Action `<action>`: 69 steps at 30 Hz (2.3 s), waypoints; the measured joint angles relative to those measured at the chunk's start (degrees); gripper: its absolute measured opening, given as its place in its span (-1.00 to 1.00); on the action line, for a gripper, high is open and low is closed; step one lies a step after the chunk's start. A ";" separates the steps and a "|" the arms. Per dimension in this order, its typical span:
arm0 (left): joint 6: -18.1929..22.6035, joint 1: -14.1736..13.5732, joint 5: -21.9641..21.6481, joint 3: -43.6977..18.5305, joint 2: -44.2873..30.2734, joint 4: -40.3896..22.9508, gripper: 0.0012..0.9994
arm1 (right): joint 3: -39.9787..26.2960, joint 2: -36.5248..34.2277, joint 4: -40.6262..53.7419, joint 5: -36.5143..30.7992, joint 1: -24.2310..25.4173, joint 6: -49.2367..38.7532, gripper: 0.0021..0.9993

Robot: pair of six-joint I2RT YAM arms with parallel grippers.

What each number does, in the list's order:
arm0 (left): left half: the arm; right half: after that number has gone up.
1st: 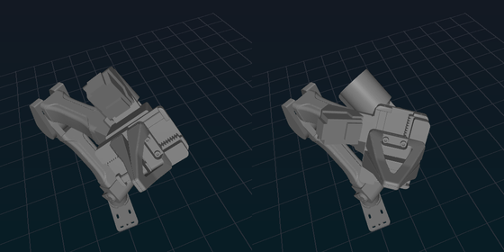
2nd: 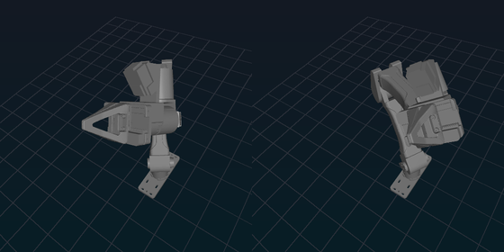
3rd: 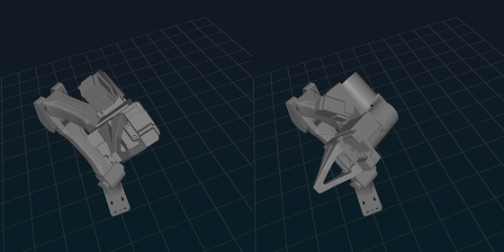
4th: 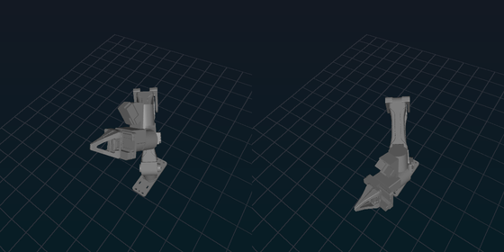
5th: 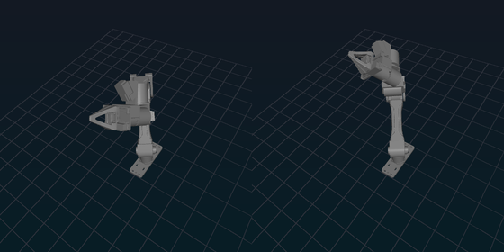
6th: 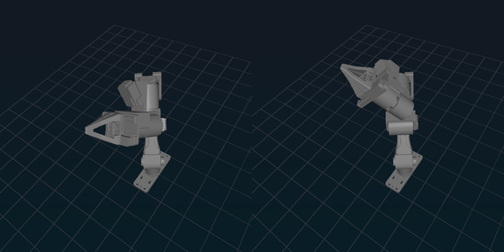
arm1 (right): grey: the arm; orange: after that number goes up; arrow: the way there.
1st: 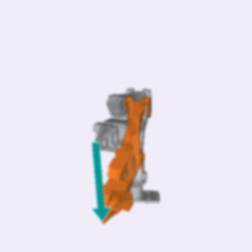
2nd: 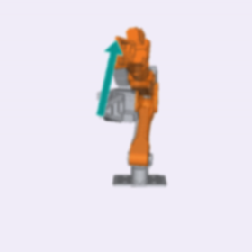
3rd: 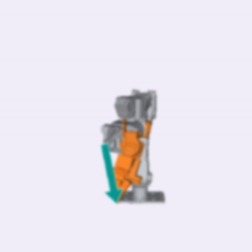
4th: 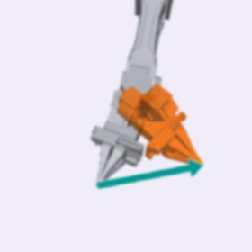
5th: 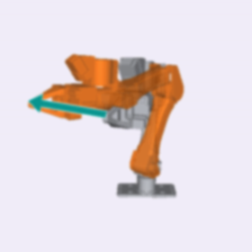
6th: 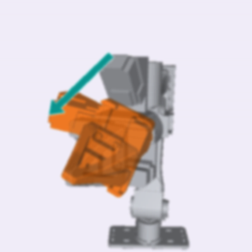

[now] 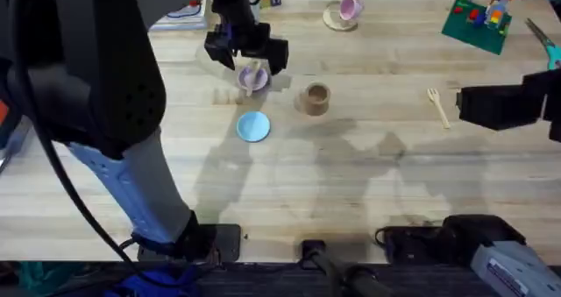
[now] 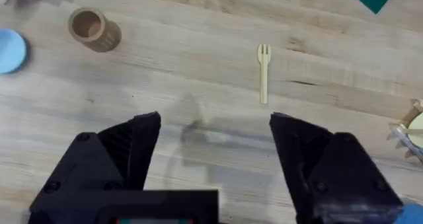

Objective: Pick up a utensil and set it on the pink plate, then put the other utensil in the container.

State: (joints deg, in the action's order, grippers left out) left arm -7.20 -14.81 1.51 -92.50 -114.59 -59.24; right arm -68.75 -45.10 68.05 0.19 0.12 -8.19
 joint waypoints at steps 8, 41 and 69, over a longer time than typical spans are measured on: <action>0.98 -0.04 -0.02 -1.40 3.14 -3.38 0.99 | 0.00 0.00 0.00 0.00 0.00 0.00 0.99; 1.24 -0.04 -0.04 -1.43 47.02 -23.04 0.99 | 0.00 0.00 0.00 0.00 0.00 0.00 0.99; 38.25 11.93 23.12 6.85 54.06 -26.68 0.99 | 0.00 0.00 1.22 -0.01 0.00 0.00 0.99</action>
State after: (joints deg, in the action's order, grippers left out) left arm 31.05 -2.88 24.63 -85.65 -60.53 -85.92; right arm -68.75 -45.10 69.27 0.18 0.12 -8.19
